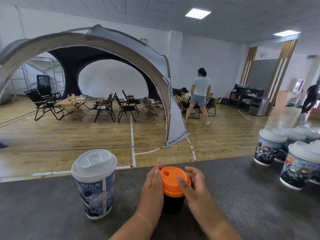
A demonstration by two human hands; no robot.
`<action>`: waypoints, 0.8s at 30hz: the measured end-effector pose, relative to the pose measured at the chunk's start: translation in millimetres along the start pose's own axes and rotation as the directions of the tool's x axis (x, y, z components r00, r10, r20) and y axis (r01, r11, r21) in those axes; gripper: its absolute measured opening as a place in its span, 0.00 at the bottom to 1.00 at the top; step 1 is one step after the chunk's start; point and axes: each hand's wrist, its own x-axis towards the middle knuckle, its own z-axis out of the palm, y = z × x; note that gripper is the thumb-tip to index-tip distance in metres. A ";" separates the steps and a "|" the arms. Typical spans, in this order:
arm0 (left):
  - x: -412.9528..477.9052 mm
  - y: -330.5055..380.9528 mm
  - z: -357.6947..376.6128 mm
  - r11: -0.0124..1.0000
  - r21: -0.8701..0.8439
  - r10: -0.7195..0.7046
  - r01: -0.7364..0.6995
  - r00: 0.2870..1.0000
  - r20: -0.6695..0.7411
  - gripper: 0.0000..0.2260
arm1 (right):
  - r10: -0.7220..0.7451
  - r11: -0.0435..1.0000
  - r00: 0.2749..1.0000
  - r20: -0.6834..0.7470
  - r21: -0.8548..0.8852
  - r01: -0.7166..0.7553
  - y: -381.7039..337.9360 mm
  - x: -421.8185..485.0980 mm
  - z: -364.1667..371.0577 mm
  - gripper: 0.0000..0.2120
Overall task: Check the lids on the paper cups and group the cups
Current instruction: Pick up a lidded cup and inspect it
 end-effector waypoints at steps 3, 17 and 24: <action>2.6 4.8 -0.4 0.983 -0.126 -0.131 0.132 0.991 0.023 0.13 | 0.002 0.999 0.999 -0.037 0.038 0.000 1.0 1.5 -0.4 0.24; 3.7 8.3 -2.1 0.983 -0.126 -0.151 0.135 0.981 -0.121 0.14 | 0.018 0.994 1.000 0.024 0.111 -0.021 0.4 1.4 -1.5 0.29; 3.7 11.0 -6.4 0.955 -0.221 -0.207 0.200 0.978 -0.010 0.12 | -0.006 0.997 1.000 -0.020 0.082 0.008 3.3 3.6 0.4 0.17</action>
